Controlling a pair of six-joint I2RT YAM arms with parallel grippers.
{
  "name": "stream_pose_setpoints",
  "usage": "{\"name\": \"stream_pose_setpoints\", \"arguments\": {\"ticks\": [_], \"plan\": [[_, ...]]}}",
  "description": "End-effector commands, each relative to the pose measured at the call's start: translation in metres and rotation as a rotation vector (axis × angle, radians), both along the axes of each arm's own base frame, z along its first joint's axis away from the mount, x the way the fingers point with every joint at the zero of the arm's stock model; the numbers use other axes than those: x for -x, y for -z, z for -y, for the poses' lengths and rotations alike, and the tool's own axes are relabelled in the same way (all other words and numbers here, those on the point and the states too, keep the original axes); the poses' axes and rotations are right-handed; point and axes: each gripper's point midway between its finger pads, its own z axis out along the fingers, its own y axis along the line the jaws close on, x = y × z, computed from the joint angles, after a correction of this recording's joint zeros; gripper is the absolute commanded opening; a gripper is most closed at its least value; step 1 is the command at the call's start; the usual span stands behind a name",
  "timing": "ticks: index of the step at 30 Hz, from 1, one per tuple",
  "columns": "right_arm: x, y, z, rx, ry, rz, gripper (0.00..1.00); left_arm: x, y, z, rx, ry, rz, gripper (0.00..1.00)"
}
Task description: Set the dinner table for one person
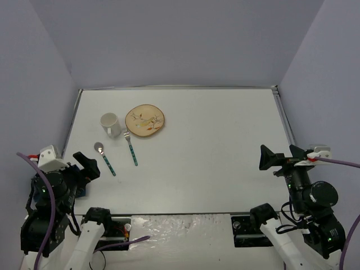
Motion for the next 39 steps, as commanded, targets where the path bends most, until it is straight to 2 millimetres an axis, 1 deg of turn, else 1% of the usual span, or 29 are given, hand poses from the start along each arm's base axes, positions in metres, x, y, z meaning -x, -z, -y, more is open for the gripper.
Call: {"name": "stream_pose_setpoints", "arguments": {"ticks": [1,3,5,6,8,11,13,14,17,19,20,22,24,28,32,36,39], "plan": [[-0.015,-0.011,-0.010,-0.021,-0.025,0.014,1.00,-0.015,0.002,0.006,0.065,-0.022,-0.034,0.97],[-0.020,-0.007,-0.016,-0.029,-0.041,-0.011,1.00,-0.021,0.010,0.007,0.095,-0.049,-0.085,0.97],[-0.024,-0.002,-0.023,-0.048,-0.067,-0.036,1.00,-0.027,0.022,0.006,0.139,-0.109,-0.151,0.97],[-0.027,0.000,-0.026,-0.052,-0.074,-0.051,1.00,-0.033,0.031,0.006,0.164,-0.137,-0.182,0.97],[-0.032,0.006,-0.029,-0.069,-0.077,-0.077,1.00,-0.043,0.040,0.007,0.207,-0.186,-0.204,0.97],[-0.045,0.022,-0.037,-0.083,-0.081,-0.147,1.00,-0.062,0.066,0.002,0.252,-0.295,-0.245,0.97],[-0.050,0.030,-0.041,-0.106,-0.083,-0.181,1.00,-0.074,0.080,-0.006,0.247,-0.376,-0.258,0.97],[-0.051,0.031,-0.045,-0.112,-0.097,-0.188,1.00,-0.079,0.084,-0.011,0.240,-0.412,-0.259,0.97],[-0.052,0.034,-0.063,-0.106,-0.193,-0.195,1.00,-0.093,0.091,-0.028,0.189,-0.522,-0.263,0.97],[-0.051,0.033,-0.069,-0.103,-0.228,-0.192,1.00,-0.099,0.095,-0.041,0.139,-0.584,-0.281,0.97],[-0.052,0.034,-0.072,-0.090,-0.244,-0.192,1.00,-0.101,0.095,-0.053,0.128,-0.633,-0.283,0.97],[-0.053,0.035,-0.076,-0.062,-0.261,-0.194,1.00,-0.101,0.100,-0.073,0.140,-0.716,-0.300,0.97],[-0.055,0.037,-0.077,-0.037,-0.266,-0.198,1.00,-0.100,0.106,-0.083,0.166,-0.757,-0.310,0.97],[-0.056,0.040,-0.085,0.000,-0.296,-0.208,1.00,-0.092,0.112,-0.111,0.192,-0.872,-0.295,0.97],[-0.058,0.044,-0.090,0.022,-0.314,-0.219,1.00,-0.083,0.113,-0.126,0.183,-0.941,-0.304,0.97],[-0.057,0.046,-0.091,0.032,-0.321,-0.218,1.00,-0.069,0.117,-0.140,0.120,-1.014,-0.338,0.97],[-0.057,0.049,-0.090,0.042,-0.320,-0.217,1.00,-0.067,0.128,-0.148,0.096,-1.014,-0.388,0.97]]}}
